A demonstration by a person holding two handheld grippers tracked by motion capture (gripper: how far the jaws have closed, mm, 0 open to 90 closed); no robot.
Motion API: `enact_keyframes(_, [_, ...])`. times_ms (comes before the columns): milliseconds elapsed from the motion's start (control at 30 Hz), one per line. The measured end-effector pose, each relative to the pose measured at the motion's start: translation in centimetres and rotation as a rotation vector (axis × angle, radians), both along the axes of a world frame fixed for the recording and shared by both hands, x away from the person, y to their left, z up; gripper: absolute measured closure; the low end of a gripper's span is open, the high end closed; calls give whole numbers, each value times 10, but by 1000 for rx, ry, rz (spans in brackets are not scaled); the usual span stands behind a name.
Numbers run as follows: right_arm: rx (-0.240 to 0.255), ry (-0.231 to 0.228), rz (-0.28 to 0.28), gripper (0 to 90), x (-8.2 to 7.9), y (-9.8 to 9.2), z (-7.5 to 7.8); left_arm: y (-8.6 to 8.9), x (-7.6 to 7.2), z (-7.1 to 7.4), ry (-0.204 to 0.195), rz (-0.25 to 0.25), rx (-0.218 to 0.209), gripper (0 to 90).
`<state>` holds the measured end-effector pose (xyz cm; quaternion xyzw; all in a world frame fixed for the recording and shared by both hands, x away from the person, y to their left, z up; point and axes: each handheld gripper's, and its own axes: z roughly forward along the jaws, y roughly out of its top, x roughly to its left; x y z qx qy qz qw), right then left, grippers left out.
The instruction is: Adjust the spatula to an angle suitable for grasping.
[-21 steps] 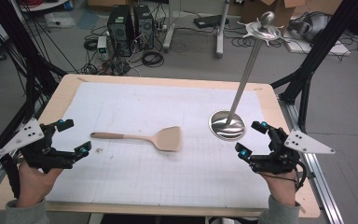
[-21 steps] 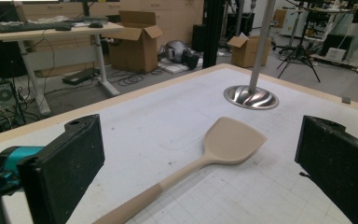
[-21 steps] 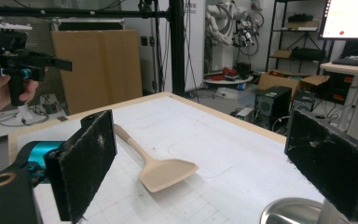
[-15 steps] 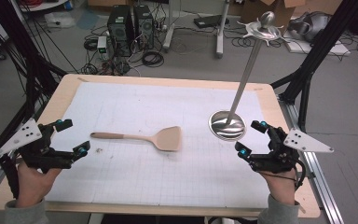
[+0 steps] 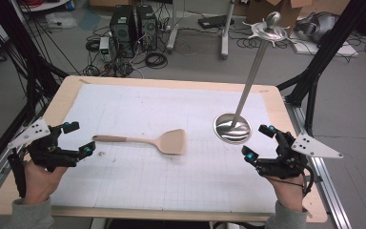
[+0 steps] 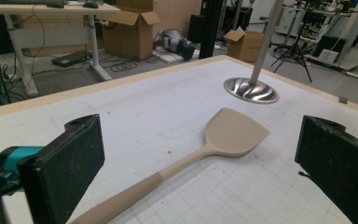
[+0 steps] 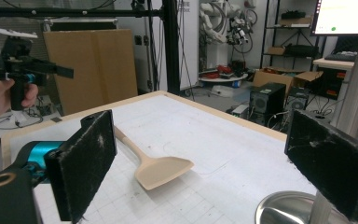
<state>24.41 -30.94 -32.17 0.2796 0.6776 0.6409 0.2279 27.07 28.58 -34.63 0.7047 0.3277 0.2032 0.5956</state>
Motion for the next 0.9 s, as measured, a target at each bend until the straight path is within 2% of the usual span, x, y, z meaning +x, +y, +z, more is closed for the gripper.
enact_keyframes(167, [-15,10,16,80,2,5,-2,-2,4,-4,17,13,31,23])
enact_keyframes(233, [-29,24,29,81,6,10,-4,-3,6,-5,25,10,44,59])
enact_keyframes(300, [-36,29,32,81,7,11,-5,-3,9,-6,75,2,47,59])
enact_keyframes(333, [-42,35,29,81,8,12,-6,-4,10,-7,88,1,53,60])
enact_keyframes(433, [-47,43,31,80,8,14,-7,-6,11,-8,100,-21,66,79])
enact_keyframes(533, [-49,38,33,80,7,14,-6,-7,12,-9,87,-32,66,131])
enact_keyframes(567, [-44,39,29,81,7,14,-6,-6,12,-10,84,-33,64,255])
enact_keyframes(600, [-44,39,29,81,7,14,-6,-7,13,-10,78,-29,69,255])
enact_keyframes(667, [-48,44,28,81,8,13,-8,-8,16,-11,88,-10,78,390])
enact_keyframes(733, [-51,42,28,81,9,13,-9,-10,20,-13,104,-4,85,409])
enact_keyframes(767, [-50,47,27,81,10,12,-10,-11,21,-15,104,-3,91,513])
enact_keyframes(867, [-51,50,27,81,9,12,-10,-14,25,-19,111,-8,94,558])
enact_keyframes(900, [-48,50,24,81,9,11,-10,-14,26,-20,111,-4,93,620])
